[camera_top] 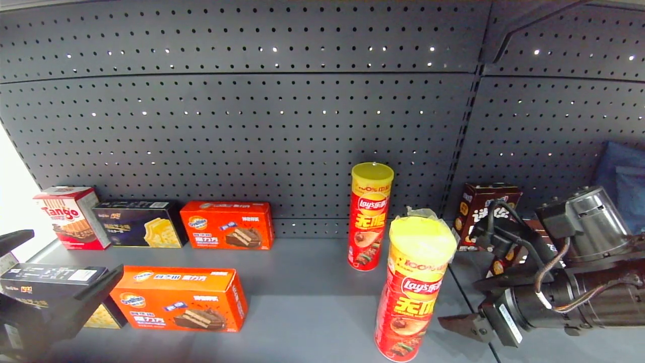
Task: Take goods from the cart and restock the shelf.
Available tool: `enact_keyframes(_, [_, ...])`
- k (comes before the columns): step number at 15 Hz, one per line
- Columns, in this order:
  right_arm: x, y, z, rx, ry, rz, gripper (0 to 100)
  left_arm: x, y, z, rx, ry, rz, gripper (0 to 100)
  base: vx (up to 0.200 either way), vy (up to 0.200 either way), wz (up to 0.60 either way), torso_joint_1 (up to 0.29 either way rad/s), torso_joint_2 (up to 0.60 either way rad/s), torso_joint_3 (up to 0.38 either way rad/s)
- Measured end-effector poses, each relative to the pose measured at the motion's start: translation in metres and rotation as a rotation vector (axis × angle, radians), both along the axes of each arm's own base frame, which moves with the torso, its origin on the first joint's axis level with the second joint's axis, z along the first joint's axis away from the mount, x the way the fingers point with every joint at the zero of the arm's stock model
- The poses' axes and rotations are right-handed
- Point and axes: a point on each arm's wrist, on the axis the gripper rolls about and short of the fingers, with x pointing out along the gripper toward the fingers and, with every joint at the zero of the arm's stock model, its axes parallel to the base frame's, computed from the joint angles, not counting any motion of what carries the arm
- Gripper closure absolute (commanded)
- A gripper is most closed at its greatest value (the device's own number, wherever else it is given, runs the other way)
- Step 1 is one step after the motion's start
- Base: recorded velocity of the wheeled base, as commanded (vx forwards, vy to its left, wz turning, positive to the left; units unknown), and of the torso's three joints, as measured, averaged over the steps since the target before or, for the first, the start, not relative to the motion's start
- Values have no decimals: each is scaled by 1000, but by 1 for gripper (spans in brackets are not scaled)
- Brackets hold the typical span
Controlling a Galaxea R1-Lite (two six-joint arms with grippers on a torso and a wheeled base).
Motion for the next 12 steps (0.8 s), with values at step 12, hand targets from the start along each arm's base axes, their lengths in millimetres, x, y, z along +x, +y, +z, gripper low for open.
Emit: enact_keyframes(12, [20, 13, -1, -6, 8, 2, 0, -1, 0, 0, -1, -4, 0, 0, 0, 0, 0, 0, 0, 0])
